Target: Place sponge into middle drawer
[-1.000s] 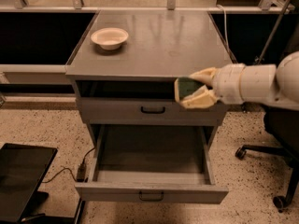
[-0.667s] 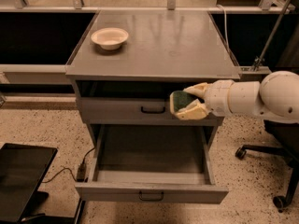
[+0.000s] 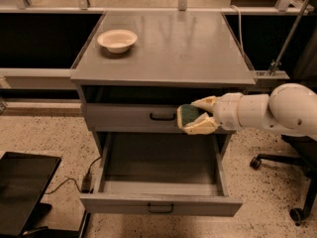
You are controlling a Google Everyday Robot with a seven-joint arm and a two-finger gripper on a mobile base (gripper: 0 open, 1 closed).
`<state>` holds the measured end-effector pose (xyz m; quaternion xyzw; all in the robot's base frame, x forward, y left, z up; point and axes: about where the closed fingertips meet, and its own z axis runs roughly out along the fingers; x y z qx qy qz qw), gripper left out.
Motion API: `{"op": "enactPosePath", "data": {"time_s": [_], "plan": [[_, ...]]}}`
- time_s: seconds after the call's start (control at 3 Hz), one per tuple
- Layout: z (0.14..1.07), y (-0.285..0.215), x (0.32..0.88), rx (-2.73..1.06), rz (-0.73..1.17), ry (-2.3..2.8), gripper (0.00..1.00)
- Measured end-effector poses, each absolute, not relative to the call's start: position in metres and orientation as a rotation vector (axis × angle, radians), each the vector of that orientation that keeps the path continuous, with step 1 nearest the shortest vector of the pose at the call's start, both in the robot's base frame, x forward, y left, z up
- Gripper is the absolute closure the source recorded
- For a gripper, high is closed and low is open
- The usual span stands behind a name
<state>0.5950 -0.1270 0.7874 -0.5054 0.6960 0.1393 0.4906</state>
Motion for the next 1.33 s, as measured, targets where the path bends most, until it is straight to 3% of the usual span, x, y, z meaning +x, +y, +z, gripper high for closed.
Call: {"op": "enactPosePath", "data": {"time_s": [0.67,1.33], "plan": [[0.65,-0.063,0.589,-1.295,0.531,1.72,1.0],[0.592,-0.044,0.603,-1.251,0.46,1.715,1.0]]}}
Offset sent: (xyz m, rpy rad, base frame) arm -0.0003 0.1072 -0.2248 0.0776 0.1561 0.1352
